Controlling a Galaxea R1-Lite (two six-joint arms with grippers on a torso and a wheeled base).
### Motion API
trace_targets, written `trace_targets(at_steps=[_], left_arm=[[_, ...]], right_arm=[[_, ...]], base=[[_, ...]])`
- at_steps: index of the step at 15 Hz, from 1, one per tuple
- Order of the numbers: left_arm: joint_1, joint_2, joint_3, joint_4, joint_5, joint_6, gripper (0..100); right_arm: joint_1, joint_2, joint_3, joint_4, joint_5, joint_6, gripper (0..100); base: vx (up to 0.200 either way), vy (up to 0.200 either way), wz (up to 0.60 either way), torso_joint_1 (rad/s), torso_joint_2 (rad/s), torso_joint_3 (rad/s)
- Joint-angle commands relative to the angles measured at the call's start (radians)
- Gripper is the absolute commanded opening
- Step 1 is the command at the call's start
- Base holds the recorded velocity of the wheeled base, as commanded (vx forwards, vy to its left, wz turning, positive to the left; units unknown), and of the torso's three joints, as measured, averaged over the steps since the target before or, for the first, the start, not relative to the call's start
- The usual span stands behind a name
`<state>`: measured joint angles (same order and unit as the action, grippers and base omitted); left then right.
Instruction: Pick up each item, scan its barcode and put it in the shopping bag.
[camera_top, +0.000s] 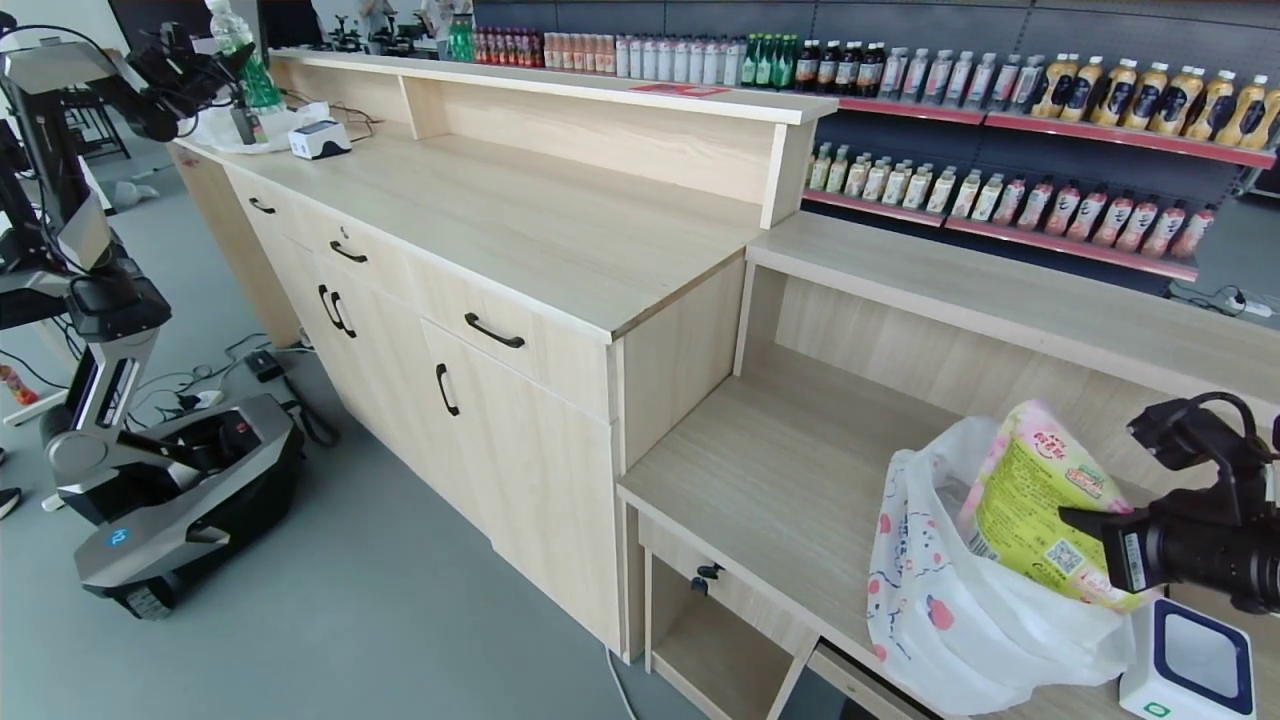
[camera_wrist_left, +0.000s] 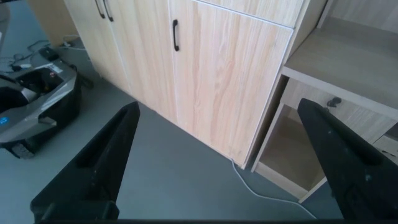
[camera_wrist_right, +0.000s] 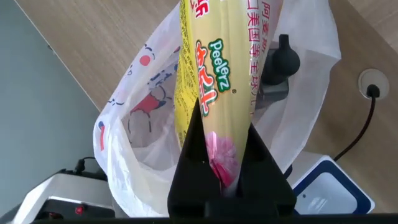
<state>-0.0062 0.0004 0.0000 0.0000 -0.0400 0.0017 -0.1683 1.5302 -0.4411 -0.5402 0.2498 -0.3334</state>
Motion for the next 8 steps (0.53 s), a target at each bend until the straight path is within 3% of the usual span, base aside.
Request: trace_targets(at_steps=[1, 8], left_arm=[[0.000, 0.001, 0.000, 0.000, 0.000, 0.001, 100], [0.000, 0.001, 0.000, 0.000, 0.000, 0.000, 100]], right_arm=[[0.003, 0.085, 0.001, -0.044, 0.000, 0.001, 0], [0.024, 0.254, -0.005, -0.213, 0.003, 0.004, 0]], base=[[0.000, 0.000, 0.00, 0.000, 0.00, 0.000], [0.000, 0.000, 0.00, 0.000, 0.00, 0.000]])
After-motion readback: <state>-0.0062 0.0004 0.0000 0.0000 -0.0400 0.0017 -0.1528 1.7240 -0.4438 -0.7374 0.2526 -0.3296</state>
